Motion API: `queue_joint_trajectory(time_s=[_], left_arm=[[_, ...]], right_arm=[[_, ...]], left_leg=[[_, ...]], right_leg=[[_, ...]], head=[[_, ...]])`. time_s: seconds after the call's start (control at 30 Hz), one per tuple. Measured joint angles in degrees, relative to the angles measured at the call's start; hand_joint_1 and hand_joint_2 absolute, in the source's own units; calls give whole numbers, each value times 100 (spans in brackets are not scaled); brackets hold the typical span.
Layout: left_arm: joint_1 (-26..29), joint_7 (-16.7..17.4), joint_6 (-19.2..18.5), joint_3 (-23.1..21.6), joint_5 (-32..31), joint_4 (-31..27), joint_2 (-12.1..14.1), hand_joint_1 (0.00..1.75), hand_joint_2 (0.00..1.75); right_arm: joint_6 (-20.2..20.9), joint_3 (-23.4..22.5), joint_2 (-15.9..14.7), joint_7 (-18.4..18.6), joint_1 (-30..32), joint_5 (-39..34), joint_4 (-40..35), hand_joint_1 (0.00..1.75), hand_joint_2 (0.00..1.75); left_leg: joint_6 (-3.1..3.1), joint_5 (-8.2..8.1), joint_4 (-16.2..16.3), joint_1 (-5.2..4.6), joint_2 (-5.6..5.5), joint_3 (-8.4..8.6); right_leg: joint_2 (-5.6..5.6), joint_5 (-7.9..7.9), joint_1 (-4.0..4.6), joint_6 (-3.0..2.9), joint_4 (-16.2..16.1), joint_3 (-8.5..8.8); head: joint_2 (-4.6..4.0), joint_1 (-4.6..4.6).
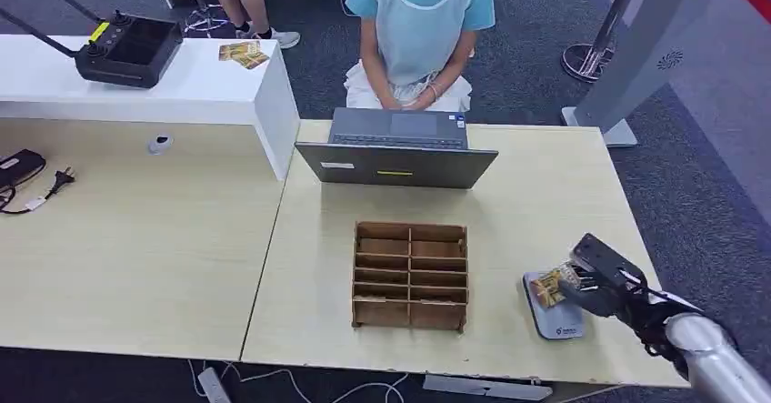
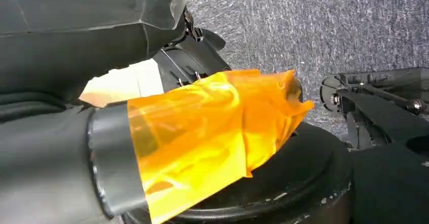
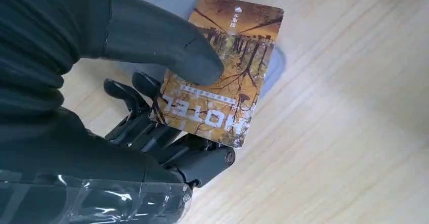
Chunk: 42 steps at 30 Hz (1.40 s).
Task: Pass the card to the sensor for recognition and then transmit it.
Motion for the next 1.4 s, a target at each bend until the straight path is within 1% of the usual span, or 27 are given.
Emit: queue_joint_trajectory(time_s=[0.13, 0.27, 0.37, 0.57, 0.7, 0.77, 0.87, 0.93, 1.17, 1.33, 1.4], left_arm=[[4, -39, 0, 17, 9, 0, 0, 0, 0], [7, -61, 0, 72, 15, 0, 0, 0, 0], [6, -83, 0, 114, 13, 0, 0, 0, 0], [6, -92, 0, 146, 7, 0, -2, 0, 0], [5, -109, 0, 149, -2, 0, -4, 0, 0], [5, -118, 0, 151, -2, 0, -4, 0, 0], [2, -120, 0, 153, -18, 0, -7, 0, 0], [-1, -120, 0, 157, -35, -2, -9, 0, 0], [-6, -118, 0, 210, -90, 0, -17, 0, 0], [-13, -118, 0, 245, -111, -2, -26, 0, 0], [-13, -118, 2, 251, -129, -2, -31, 0, 0]], right_arm=[[105, -194, -166, -24, -144, -369, -122, 175, 175], [332, -384, -430, -9, -327, -1205, -356, 175, 175], [474, -504, -590, 63, -581, -1555, -491, 175, 175], [507, -577, -710, 116, -925, -1768, -645, 175, 175], [470, -566, -712, -120, -1192, -1623, -741, 175, 175], [452, -526, -699, -144, -1376, -1588, -800, 175, 175], [338, -452, -612, -207, -1726, -1444, -874, 175, 175], [222, -384, -500, -225, -2009, -1304, -879, 175, 175], [-232, -13, 32, -114, -3002, -705, -828, 175, 175], [-782, 271, 428, -20, -3552, 109, -734, 175, 175], [-855, 359, 567, 7, -3708, 298, -693, 175, 175]], left_leg=[[0, 0, 0, 0, -1, -7], [0, 0, 0, -1, -1, -20], [0, 0, 0, 0, -1, -19], [0, 0, 0, 0, -3, -21], [0, 0, 0, 0, -3, -22], [0, 0, 0, 0, -4, -24], [-1, 1, 0, 1, -2, -25], [-2, 2, 0, 1, -1, -24], [0, 10, 0, 1, -4, -28], [-2, 11, 0, 2, -7, -28], [-3, 12, 0, 2, -9, -29]], right_leg=[[-1, 0, 0, 0, 0, -5], [-2, 0, 0, 0, 0, -18], [0, 0, 0, 0, 0, -19], [-3, 0, 0, 0, 0, -19], [-3, 0, 1, 1, 1, -18], [-5, 0, 1, 1, 3, -19], [-3, 0, 1, 1, 5, -19], [-2, 0, 1, 1, 6, -19], [-4, 0, 2, 0, 12, -25], [-6, 0, 2, 0, 13, -26], [-7, 0, 2, 0, 14, -27]], head=[[0, 0], [0, 0], [0, 2], [0, 0], [0, 2], [0, 2], [0, 2], [0, 0], [0, 2], [0, 2], [0, 0]])
